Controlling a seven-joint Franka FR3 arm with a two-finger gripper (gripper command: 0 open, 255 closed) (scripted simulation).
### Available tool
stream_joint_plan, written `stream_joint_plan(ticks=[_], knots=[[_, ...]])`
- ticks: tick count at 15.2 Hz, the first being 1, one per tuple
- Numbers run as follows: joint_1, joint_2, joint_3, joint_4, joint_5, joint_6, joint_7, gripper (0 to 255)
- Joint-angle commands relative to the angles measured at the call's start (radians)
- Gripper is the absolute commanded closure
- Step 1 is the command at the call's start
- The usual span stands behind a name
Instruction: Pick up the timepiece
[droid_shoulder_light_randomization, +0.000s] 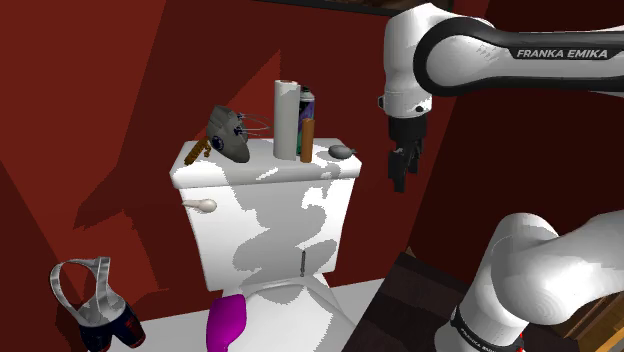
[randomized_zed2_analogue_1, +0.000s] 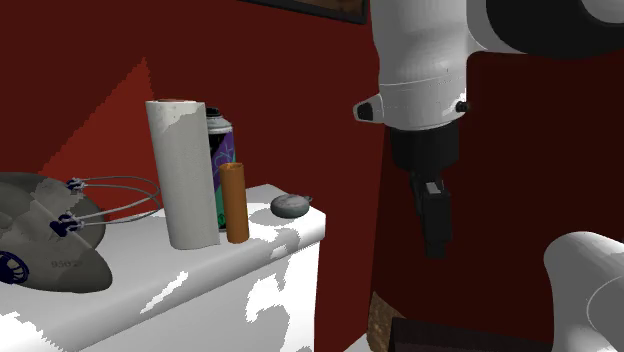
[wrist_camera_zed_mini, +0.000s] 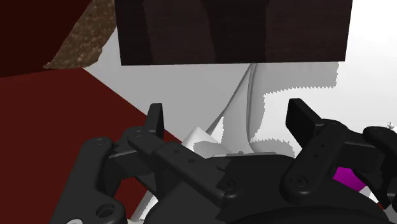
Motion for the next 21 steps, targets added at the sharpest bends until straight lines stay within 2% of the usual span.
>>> stream_joint_plan(ticks=[1,5,10,15,21], knots=[[0.0,0.0,0.0,0.0,0.0,0.0,0.0,0],[0.013,0.147,-0.079,0.11,-0.031,0.046,-0.148,0],[0.036,0.342,-0.161,0.279,-0.034,0.079,-0.333,0],[0.056,0.549,-0.223,0.485,0.001,0.078,-0.521,0],[0.055,0.8,-0.263,0.77,0.075,0.027,-0.727,0]])
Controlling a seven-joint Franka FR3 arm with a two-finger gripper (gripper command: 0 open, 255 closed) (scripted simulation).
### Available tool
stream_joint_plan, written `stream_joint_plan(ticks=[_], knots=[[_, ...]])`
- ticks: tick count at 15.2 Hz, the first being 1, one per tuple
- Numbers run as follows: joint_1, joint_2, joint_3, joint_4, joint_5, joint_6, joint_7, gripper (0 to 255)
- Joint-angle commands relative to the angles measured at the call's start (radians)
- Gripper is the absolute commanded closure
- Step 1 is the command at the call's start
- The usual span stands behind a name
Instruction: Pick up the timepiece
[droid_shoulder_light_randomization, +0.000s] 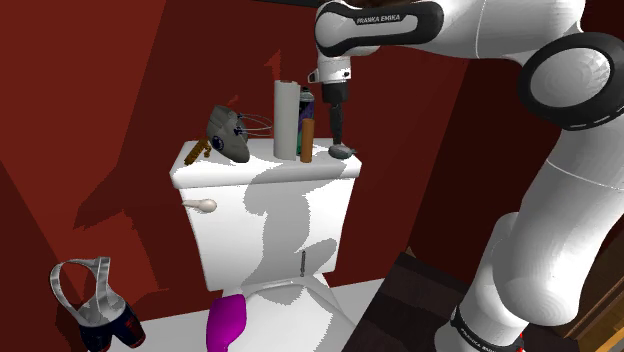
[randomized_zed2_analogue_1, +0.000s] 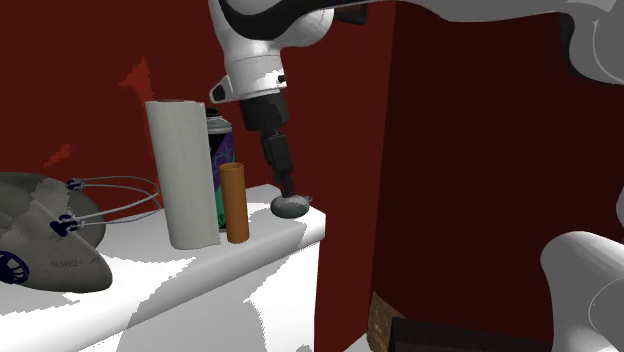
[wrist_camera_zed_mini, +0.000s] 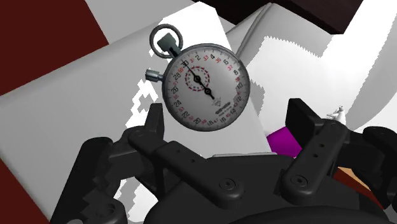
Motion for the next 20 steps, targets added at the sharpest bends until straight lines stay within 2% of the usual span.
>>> stream_joint_plan(ticks=[1,9,10,20], knots=[[-0.003,0.035,-0.004,0.026,0.011,0.006,-0.033,0],[-0.003,0.027,-0.004,-0.072,0.01,0.096,-0.03,0],[-0.002,0.029,-0.003,-0.069,0.01,0.095,-0.029,255],[-0.003,0.028,-0.004,-0.058,0.01,0.082,-0.03,255]])
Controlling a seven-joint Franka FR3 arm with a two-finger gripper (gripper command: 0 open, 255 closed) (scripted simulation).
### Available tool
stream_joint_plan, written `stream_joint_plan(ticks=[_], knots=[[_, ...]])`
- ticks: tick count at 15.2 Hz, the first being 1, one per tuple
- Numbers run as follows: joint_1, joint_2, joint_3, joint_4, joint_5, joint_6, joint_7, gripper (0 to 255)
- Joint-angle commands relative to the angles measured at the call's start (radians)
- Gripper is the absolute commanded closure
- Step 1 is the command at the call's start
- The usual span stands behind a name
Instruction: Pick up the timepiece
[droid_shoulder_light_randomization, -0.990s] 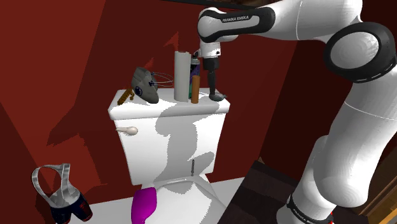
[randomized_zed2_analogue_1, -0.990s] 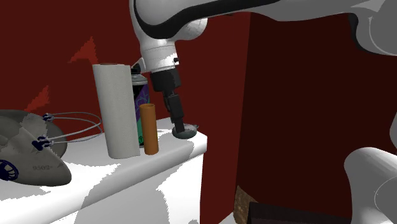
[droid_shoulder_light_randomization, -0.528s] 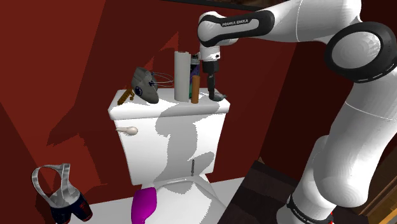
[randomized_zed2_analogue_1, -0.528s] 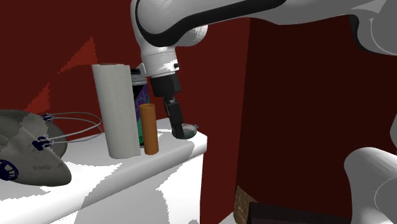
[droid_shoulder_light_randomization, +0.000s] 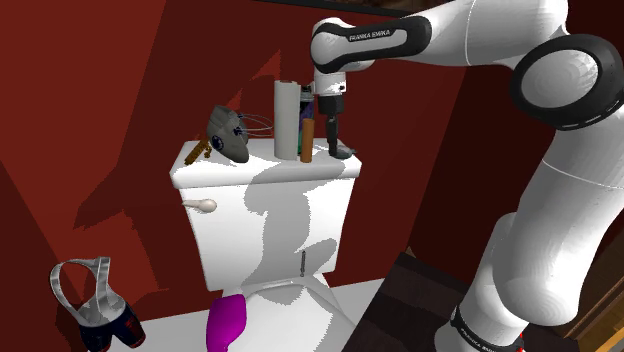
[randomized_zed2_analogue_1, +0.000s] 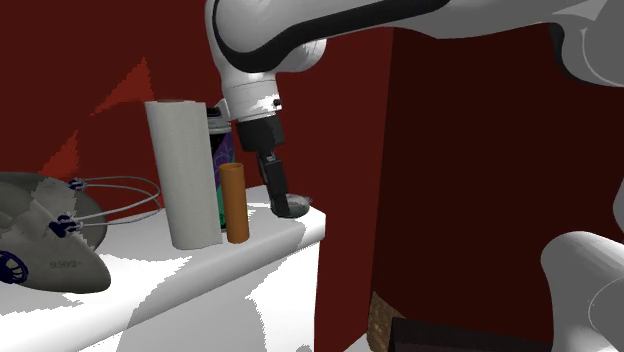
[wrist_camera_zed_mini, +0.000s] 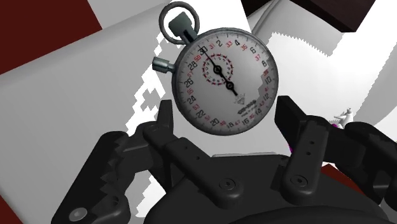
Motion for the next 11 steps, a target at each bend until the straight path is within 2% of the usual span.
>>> stream_joint_plan(ticks=[1,11], knots=[[0.0,0.003,0.0,0.017,-0.001,-0.021,0.0,255],[-0.002,0.025,-0.002,0.178,0.003,-0.161,-0.007,255]])
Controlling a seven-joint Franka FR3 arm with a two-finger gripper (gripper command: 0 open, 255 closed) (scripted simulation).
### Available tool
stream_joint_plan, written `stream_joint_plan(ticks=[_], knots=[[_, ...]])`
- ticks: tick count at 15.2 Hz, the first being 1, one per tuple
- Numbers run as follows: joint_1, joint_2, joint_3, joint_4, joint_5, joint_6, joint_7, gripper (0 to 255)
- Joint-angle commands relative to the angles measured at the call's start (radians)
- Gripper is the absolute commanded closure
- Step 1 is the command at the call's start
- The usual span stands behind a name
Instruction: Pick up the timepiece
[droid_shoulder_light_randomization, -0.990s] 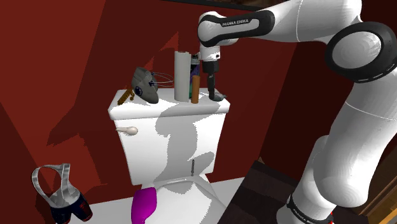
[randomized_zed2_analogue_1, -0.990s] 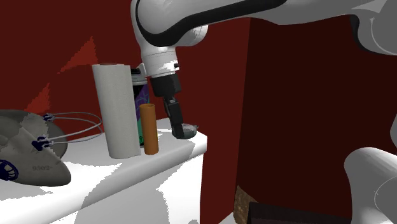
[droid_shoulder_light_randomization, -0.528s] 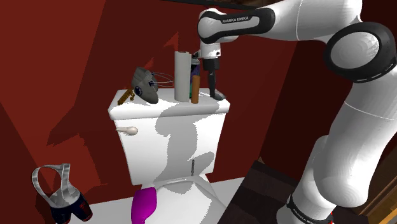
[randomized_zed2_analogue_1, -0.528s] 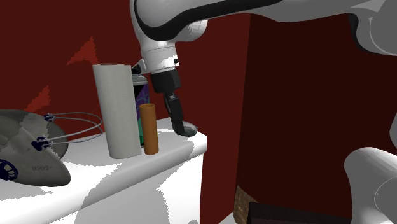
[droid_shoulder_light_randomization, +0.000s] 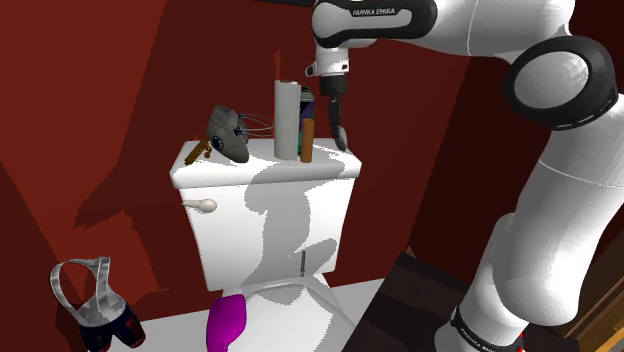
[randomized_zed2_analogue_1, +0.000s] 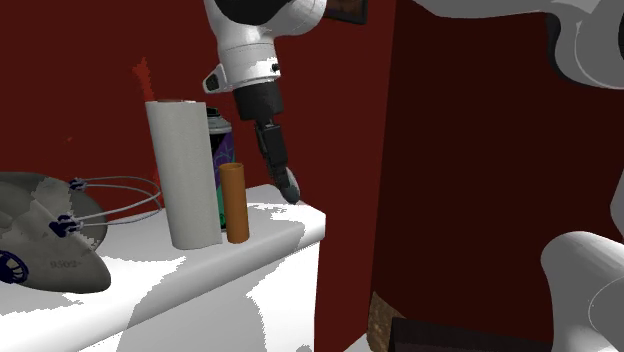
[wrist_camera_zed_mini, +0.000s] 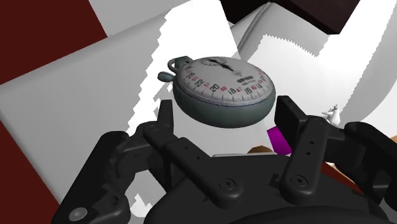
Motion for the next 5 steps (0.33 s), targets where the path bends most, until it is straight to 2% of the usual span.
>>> stream_joint_plan(ticks=[1,5], knots=[[0.0,0.007,0.0,0.038,0.001,-0.032,0.0,255],[-0.001,0.016,-0.001,0.078,0.003,-0.063,-0.003,255]])
